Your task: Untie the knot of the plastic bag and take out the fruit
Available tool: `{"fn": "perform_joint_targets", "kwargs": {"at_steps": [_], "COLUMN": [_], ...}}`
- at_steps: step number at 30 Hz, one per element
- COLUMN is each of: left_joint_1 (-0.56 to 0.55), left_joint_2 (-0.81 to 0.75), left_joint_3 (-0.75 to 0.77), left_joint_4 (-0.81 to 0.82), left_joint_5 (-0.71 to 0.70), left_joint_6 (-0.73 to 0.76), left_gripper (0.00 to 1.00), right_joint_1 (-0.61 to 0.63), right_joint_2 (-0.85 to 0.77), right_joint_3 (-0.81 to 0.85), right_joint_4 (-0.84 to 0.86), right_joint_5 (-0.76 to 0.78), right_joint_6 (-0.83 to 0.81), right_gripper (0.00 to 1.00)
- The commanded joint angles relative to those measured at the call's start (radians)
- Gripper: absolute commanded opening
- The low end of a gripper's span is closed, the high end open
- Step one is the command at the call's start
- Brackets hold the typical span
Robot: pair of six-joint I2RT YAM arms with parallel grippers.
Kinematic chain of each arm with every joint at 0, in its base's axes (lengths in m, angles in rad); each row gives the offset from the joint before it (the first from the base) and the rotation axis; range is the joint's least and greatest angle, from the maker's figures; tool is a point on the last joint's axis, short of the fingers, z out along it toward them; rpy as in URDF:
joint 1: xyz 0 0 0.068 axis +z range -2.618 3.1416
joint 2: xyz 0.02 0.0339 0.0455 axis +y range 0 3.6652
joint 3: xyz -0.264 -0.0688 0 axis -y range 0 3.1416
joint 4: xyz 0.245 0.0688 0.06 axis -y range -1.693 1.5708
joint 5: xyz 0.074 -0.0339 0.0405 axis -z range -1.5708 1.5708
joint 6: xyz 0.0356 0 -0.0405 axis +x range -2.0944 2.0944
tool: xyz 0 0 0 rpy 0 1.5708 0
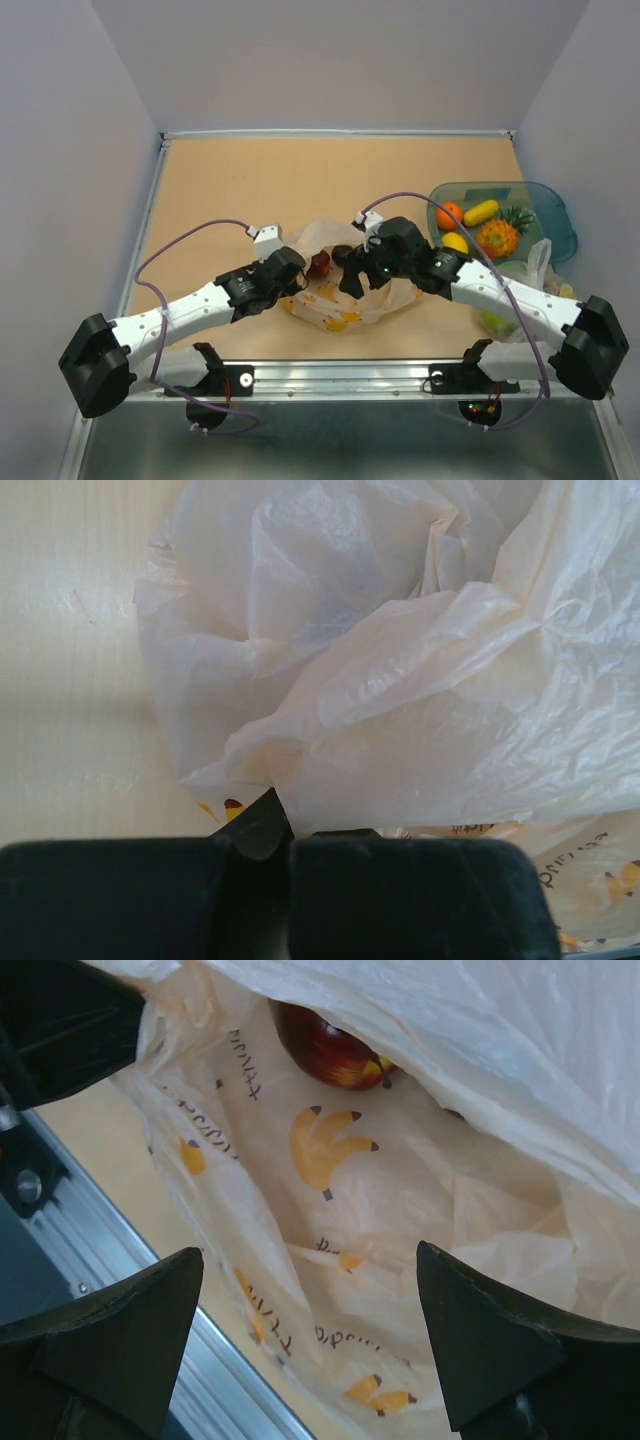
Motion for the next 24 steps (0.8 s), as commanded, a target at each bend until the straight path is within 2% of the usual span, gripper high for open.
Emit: {"fn": "perform_joint_targets", "kwargs": {"at_steps": [1,4,9,15,20,24], "left_joint_1": [0.013,0.017,0.022,0.023,0.023,0.023], "left_joint_2": [-0.045,-0.060,-0.091,-0.095,-0.098,-0.097], "left_joint_3": [0.004,0.014,0.008,0.011,0.027,0.033], "left_joint_4": [0.010,-0.010,-0.019,-0.011,-0.019,-0.016], "left_joint_5": [-0.041,-0.047,-0.035,-0.004,0.009,0.025], "left_joint_6": [-0.018,-0.005,0.013,0.036,0.067,0.079], "left_gripper": [0.00,0.00,0.00,0.00,0.00,0.00], "right_joint_1": [0.048,0.051,0.051,0.052,0.051,0.051], "right_joint_2": [0.060,0.112,0.227,0.322,0.405,0.457], "right_joint_3": [0.110,0.116,0.156,0.202,0.227,0.233], "right_joint_4": [0.036,0.079,0.141,0.217,0.266,0.326], "right_joint_5": [0.124,0.224,0.364,0.456,0.516,0.478], "right_joint_6": [-0.031,-0.019,-0.011,0.015,0.030,0.026], "right_gripper": [0.91,0.89,0.71,0.60,0.59,0.61]}}
